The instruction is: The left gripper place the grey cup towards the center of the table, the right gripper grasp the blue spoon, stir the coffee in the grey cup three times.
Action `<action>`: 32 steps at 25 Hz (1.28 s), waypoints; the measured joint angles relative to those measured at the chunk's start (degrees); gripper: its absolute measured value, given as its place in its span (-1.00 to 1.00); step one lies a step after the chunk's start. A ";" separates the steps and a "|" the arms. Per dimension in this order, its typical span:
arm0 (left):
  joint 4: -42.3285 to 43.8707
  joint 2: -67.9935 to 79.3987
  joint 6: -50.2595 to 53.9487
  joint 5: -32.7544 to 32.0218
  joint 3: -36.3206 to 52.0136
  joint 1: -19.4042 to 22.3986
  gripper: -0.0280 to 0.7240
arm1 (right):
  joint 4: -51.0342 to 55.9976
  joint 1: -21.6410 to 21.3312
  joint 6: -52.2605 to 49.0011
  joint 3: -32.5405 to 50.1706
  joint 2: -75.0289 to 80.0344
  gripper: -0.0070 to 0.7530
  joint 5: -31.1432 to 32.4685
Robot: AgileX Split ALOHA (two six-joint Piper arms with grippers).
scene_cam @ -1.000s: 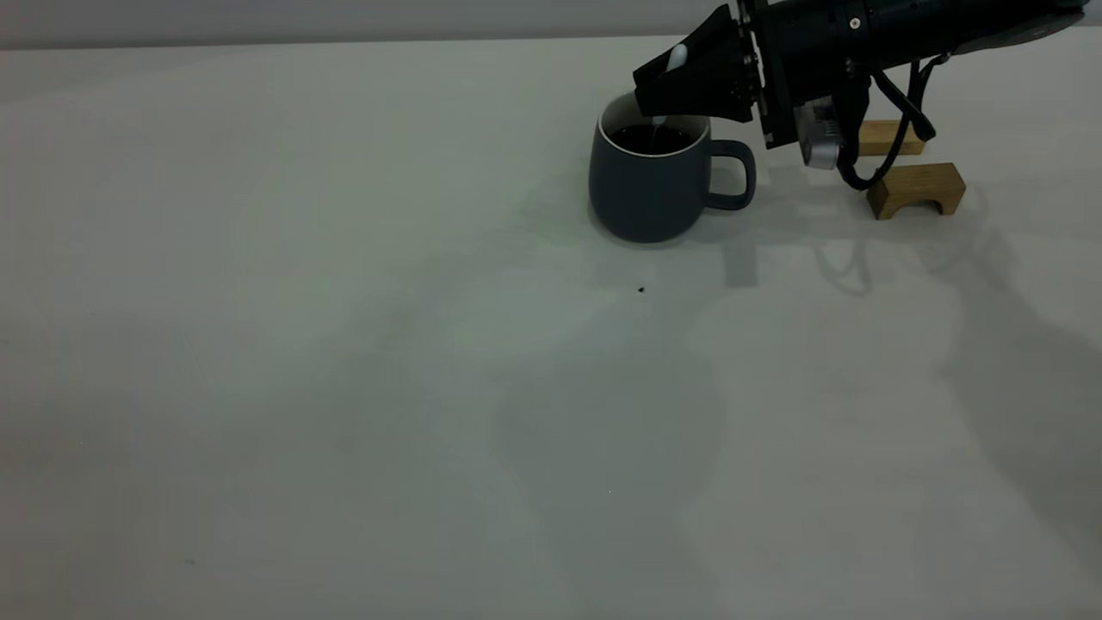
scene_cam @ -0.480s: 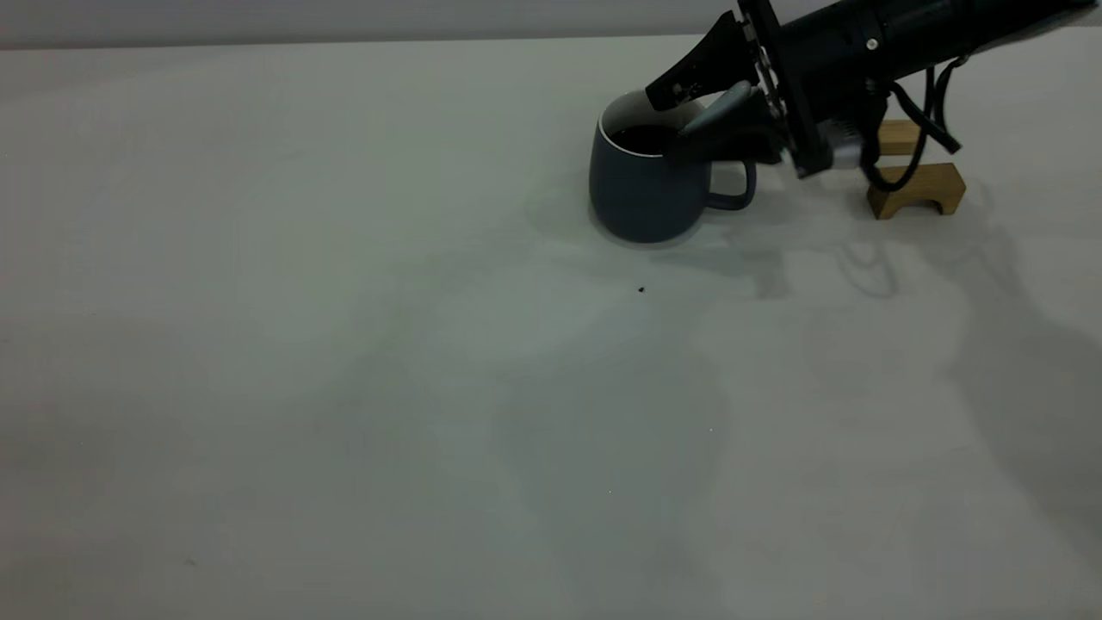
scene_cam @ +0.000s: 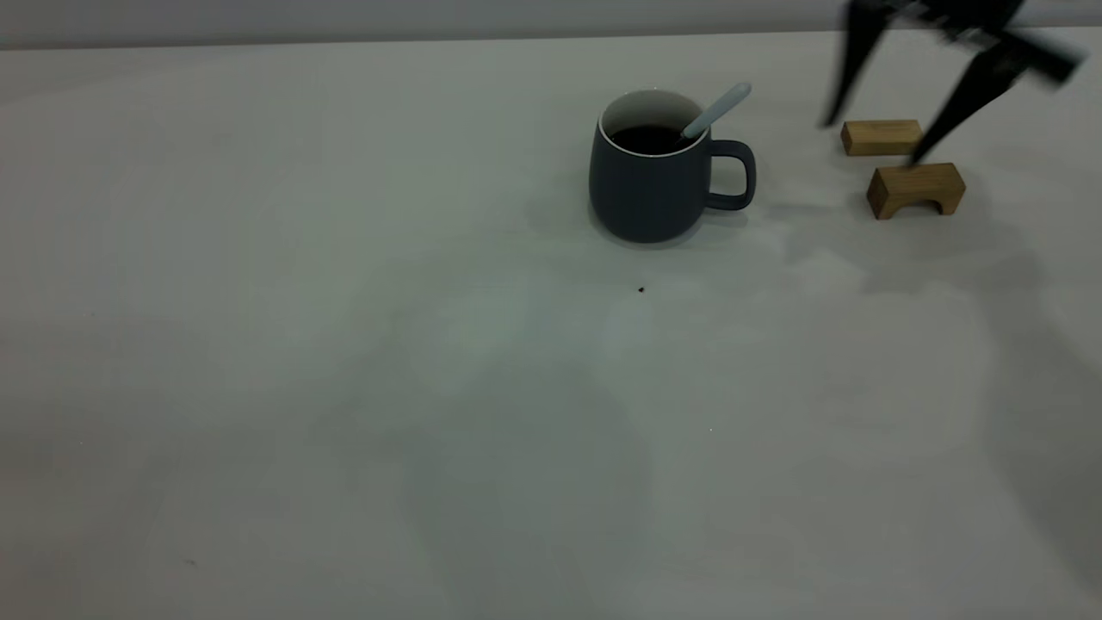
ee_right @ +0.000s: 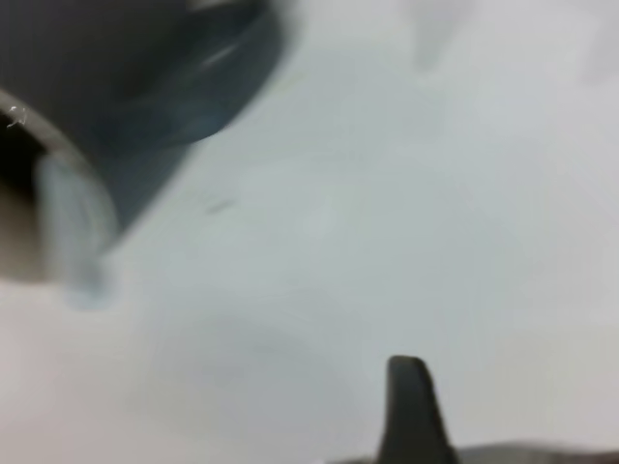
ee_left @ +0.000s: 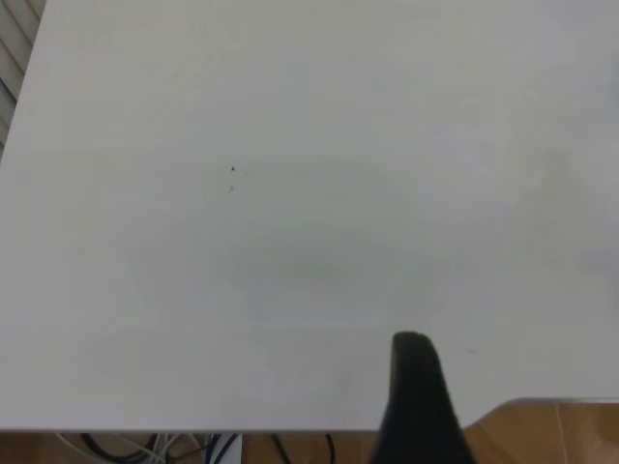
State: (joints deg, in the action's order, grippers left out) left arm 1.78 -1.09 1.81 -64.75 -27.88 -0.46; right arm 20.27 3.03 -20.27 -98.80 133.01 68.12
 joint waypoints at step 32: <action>0.00 0.00 0.00 0.00 0.00 0.00 0.63 | -21.15 0.47 22.45 45.46 -68.90 -0.51 -3.49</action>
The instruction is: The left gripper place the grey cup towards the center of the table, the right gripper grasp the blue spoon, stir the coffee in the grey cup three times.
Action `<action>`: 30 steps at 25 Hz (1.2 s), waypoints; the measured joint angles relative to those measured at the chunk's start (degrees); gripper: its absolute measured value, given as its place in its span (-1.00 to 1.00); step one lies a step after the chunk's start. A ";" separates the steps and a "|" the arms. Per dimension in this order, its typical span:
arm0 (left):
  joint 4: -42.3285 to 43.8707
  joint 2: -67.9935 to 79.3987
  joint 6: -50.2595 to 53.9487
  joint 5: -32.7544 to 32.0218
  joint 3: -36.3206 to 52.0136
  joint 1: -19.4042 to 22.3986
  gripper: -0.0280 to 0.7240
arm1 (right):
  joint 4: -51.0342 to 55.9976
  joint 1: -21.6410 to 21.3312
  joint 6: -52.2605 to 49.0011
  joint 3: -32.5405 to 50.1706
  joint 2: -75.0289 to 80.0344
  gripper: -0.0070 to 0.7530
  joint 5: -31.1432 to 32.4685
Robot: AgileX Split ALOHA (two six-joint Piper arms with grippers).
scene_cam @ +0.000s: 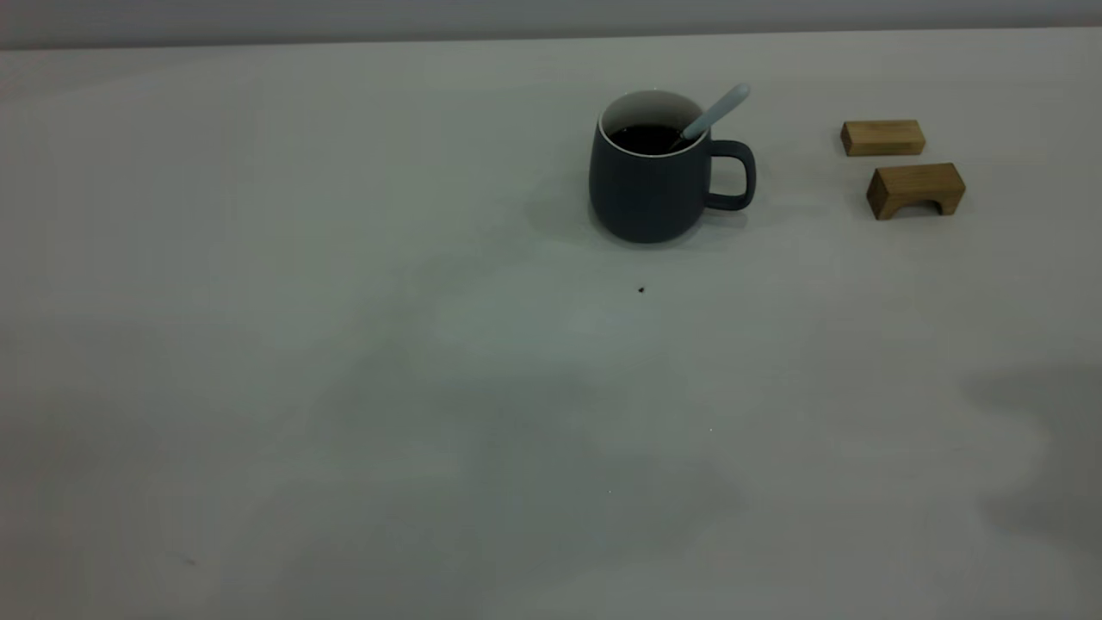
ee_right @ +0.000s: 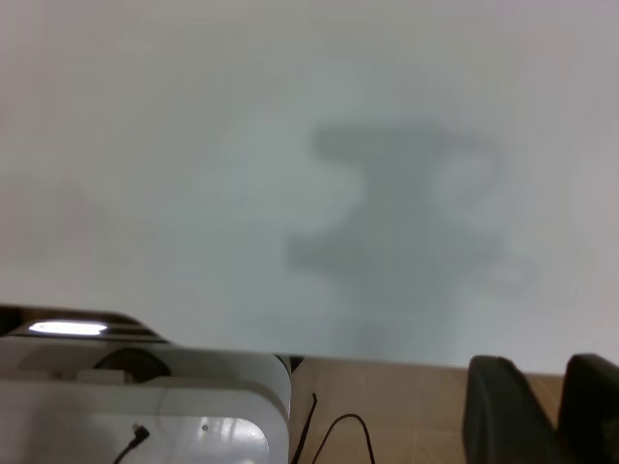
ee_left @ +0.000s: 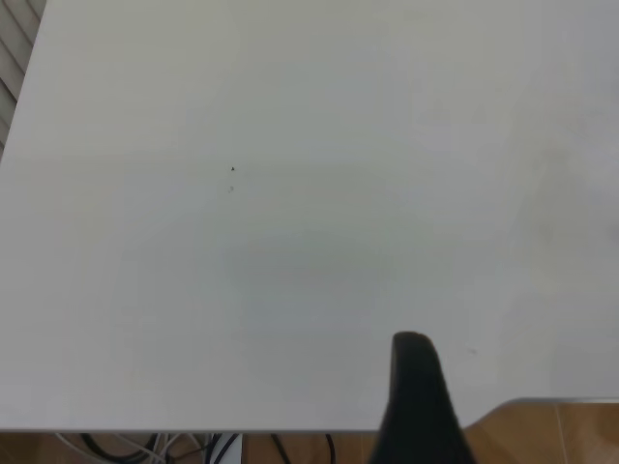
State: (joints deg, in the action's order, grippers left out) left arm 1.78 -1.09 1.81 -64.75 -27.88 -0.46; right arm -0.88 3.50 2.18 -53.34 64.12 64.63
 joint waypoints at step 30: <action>0.00 0.00 0.00 0.00 0.00 0.00 0.63 | 2.55 0.00 0.03 24.79 -62.75 -0.42 -3.58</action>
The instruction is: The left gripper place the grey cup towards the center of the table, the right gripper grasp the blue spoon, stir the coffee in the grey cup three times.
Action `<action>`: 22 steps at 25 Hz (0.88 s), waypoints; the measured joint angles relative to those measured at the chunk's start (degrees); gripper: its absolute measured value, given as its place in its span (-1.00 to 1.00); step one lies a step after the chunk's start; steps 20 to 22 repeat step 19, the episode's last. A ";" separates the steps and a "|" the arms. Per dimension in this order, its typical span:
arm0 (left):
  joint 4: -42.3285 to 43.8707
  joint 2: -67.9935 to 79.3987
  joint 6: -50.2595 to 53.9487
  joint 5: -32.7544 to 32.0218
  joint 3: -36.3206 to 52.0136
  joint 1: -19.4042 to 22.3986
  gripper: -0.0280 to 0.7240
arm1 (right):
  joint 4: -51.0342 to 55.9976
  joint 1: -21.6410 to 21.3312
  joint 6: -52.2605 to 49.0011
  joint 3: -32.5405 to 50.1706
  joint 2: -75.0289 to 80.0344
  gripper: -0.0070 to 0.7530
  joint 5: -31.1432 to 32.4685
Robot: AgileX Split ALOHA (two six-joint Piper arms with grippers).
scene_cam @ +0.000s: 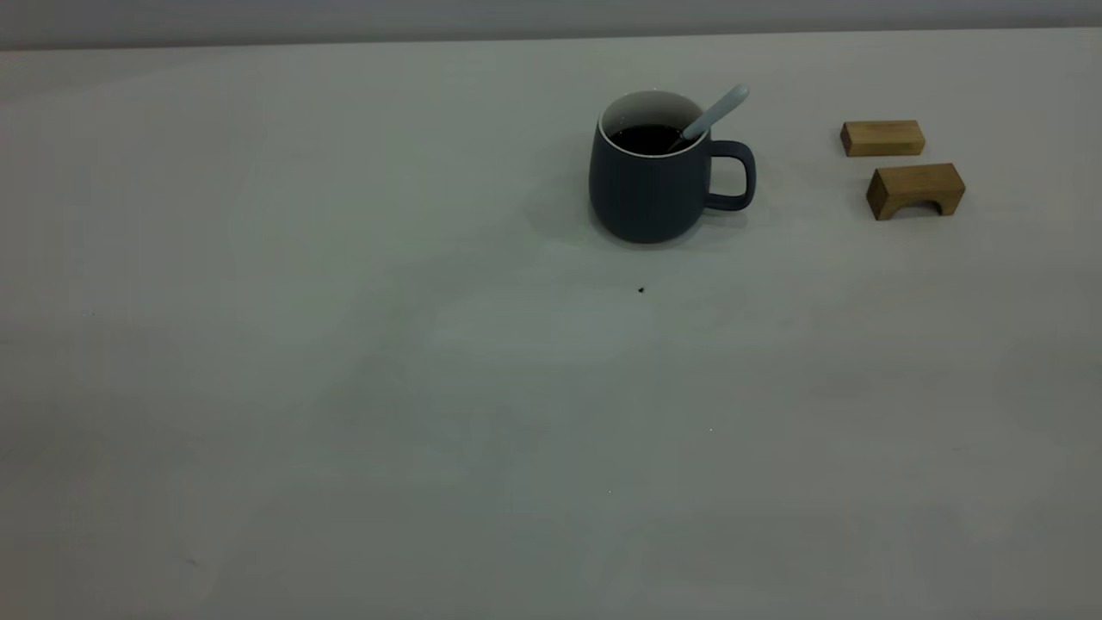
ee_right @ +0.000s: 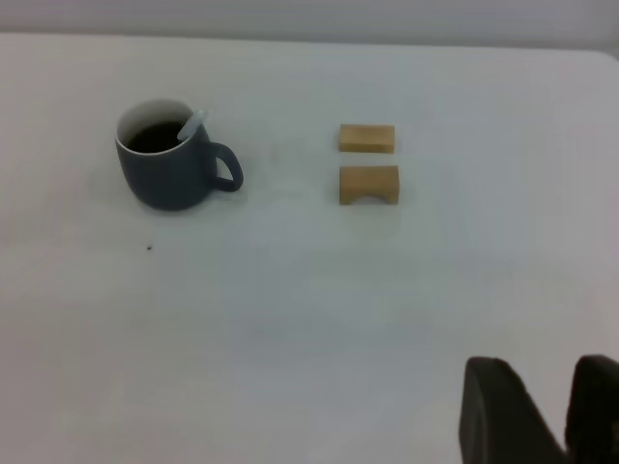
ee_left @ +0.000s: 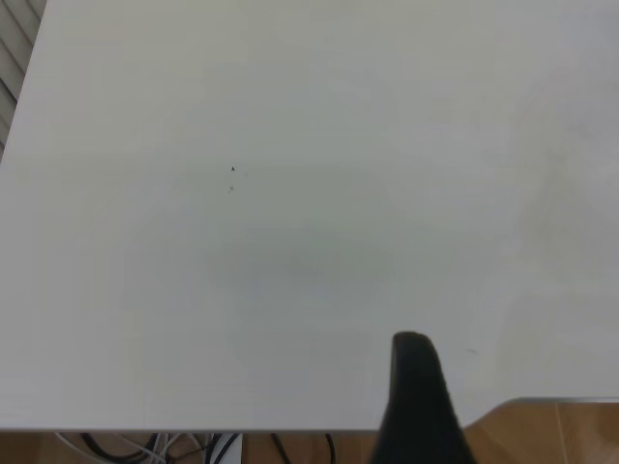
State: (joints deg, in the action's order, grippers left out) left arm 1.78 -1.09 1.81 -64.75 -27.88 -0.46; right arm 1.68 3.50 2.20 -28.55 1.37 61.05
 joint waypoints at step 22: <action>0.00 0.00 0.00 0.00 0.00 0.00 0.63 | -0.05 0.00 0.03 1.70 -0.20 -0.38 3.58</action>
